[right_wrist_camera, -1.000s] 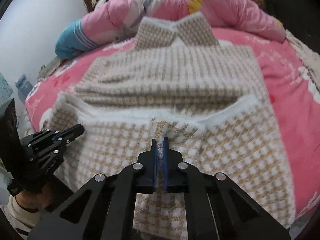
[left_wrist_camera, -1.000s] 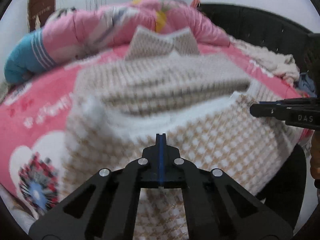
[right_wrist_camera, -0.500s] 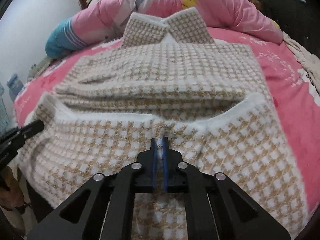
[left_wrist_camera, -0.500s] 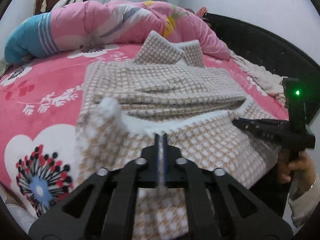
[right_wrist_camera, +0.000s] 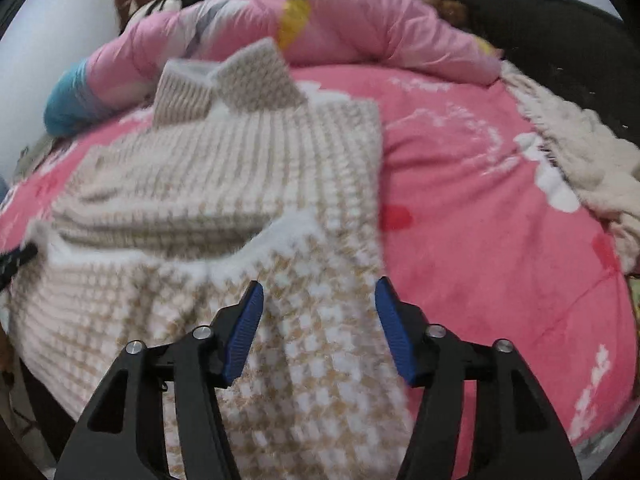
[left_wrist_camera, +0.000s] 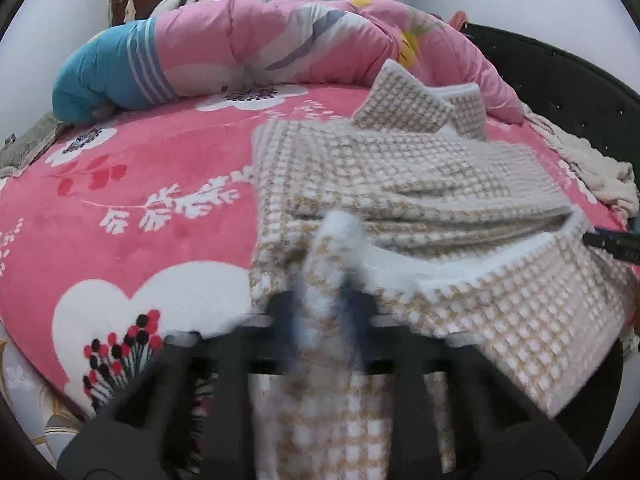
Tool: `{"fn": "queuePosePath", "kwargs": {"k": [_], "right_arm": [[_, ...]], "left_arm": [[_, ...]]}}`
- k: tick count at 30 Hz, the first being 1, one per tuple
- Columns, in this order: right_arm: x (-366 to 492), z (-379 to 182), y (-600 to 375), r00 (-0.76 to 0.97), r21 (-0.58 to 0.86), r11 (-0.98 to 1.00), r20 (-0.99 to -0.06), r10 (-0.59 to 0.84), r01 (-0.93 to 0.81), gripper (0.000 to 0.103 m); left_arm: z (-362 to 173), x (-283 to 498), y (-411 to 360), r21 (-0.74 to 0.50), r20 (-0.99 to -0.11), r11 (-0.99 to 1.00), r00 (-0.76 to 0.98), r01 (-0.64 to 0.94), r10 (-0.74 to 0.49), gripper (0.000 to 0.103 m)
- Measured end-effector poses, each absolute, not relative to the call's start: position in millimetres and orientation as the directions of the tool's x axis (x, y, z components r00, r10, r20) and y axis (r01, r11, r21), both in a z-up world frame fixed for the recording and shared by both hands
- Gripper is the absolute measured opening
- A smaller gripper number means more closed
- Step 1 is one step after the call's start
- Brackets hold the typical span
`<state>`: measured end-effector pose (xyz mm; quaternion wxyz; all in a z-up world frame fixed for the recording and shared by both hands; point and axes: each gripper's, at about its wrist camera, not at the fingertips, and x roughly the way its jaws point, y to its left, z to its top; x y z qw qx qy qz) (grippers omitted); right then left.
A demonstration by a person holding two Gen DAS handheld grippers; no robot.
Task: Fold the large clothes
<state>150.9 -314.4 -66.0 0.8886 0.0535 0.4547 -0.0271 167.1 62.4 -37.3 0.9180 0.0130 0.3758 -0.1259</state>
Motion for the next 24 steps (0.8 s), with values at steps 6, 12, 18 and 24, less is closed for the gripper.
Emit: {"fn": "queuePosePath", "kwargs": {"k": [6,12,18,24], "right_arm": [[131.7,-17.5,-317.6,0.718,0.067,0.988,-0.694,-0.056,0.142,0.009],[163.1,-68.0,-325.3,0.635,0.063,0.985,-0.770,-0.056,0.162,0.009],[154.8,-63.6,-328.5,0.622,0.086,0.984,-0.782,-0.030,0.156,0.043],[124.1,-15.3,-326.0,0.721,0.159,0.980,-0.692,0.024,0.119,0.058]], "left_arm": [[13.2,148.7,76.0,-0.123,-0.540,0.961,0.796,0.249,-0.275,0.008],[-50.7,192.6,81.0,-0.195,-0.709,0.964,0.654,0.179,-0.265,0.008],[-61.7,191.1,111.0,-0.381,-0.670,0.912,0.634,0.153,-0.386,0.020],[-13.6,158.2,126.5,-0.359,-0.536,0.913,0.757,0.195,-0.373,0.038]]}}
